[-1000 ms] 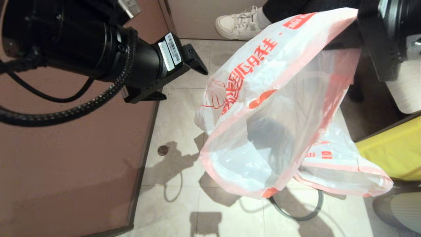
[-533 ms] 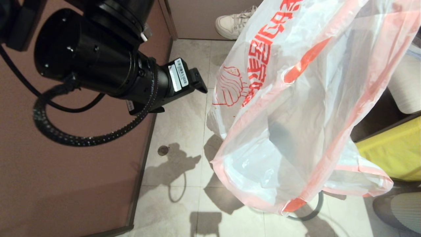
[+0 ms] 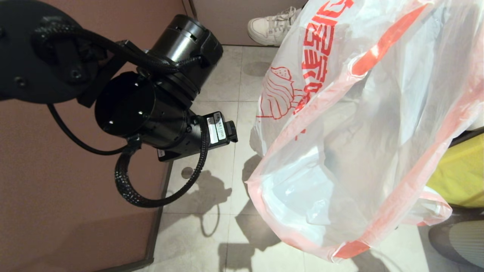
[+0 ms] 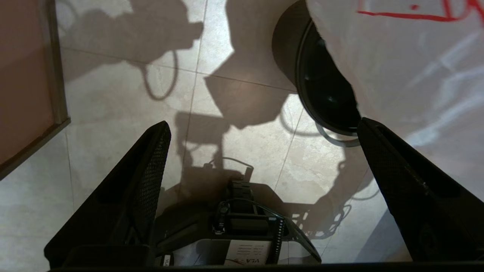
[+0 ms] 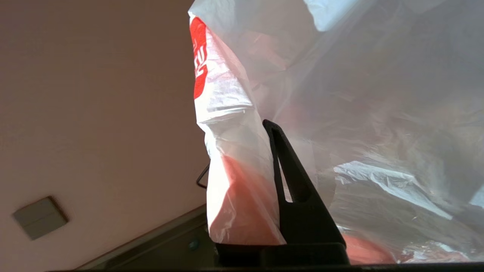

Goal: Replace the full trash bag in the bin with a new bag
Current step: Put the new garbage bag on the trash can

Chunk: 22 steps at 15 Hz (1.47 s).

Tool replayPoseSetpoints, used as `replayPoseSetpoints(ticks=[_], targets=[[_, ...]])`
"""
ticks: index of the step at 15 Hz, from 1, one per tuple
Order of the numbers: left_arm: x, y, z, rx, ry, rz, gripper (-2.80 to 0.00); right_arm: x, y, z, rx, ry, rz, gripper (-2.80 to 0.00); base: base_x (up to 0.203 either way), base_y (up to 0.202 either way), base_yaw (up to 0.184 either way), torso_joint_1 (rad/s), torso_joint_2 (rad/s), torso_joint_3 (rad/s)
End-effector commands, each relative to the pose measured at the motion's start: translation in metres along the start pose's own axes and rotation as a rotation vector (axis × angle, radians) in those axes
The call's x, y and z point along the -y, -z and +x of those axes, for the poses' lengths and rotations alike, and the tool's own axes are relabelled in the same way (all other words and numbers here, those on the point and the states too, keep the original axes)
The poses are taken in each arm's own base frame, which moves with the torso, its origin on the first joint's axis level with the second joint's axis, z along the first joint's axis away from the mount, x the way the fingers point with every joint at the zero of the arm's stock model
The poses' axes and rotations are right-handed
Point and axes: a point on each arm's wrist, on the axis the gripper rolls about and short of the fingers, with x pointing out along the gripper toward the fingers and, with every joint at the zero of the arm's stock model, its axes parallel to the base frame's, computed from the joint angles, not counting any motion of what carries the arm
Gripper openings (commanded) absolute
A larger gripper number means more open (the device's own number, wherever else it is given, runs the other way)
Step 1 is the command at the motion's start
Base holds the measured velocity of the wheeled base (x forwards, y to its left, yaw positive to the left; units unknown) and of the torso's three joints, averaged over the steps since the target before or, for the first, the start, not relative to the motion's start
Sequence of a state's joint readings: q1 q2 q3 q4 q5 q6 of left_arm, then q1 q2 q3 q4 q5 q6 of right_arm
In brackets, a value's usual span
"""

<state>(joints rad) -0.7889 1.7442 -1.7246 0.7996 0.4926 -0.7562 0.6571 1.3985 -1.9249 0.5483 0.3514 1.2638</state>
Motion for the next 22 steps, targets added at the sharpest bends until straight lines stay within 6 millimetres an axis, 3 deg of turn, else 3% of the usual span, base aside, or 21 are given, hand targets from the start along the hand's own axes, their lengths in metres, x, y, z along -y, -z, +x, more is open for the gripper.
replayPoseSetpoints(ticks=[1, 5, 9, 13, 17, 19, 22], targets=[[-0.004, 0.005, 0.002, -0.016, -0.023, 0.002, 0.00, 0.002, -0.003, -0.001, -0.033, -0.007, 0.045, -2.80, 0.000, 0.000, 0.000, 0.000, 0.00, 0.000], [-0.018, 0.039, 0.010, -0.066, -0.131, 0.090, 0.00, 0.006, -0.002, 0.009, -0.154, -0.019, 0.095, -2.80, 0.000, 0.000, 0.000, 0.000, 0.00, 0.000], [-0.033, 0.074, 0.028, -0.130, -0.255, 0.154, 0.00, 0.030, -0.001, 0.028, -0.198, 0.010, 0.122, -2.80, 0.000, 0.000, 0.000, 0.000, 0.00, 0.000], [-0.042, 0.098, 0.049, -0.158, -0.307, 0.188, 0.00, 0.018, -0.004, 0.032, -0.301, -0.160, 0.216, -2.80, 0.000, 0.000, 0.000, 0.000, 0.00, 0.000], [-0.045, 0.111, 0.065, -0.145, -0.394, 0.235, 0.00, 0.020, -0.009, 0.027, -0.281, -0.148, 0.302, -2.80, 0.000, 0.000, 0.000, 0.000, 0.00, 0.000], [-0.043, 0.112, 0.068, -0.130, -0.383, 0.225, 0.00, 0.040, -0.010, 0.034, -0.280, -0.094, 0.342, -2.80, 0.000, 0.000, 0.000, 0.000, 0.00, 0.000], [-0.043, 0.107, 0.063, -0.063, -0.387, 0.170, 0.00, 0.089, -0.017, 0.049, -0.279, -0.044, 0.380, -2.80, 0.000, 0.000, 0.000, 0.000, 0.00, 0.000]])
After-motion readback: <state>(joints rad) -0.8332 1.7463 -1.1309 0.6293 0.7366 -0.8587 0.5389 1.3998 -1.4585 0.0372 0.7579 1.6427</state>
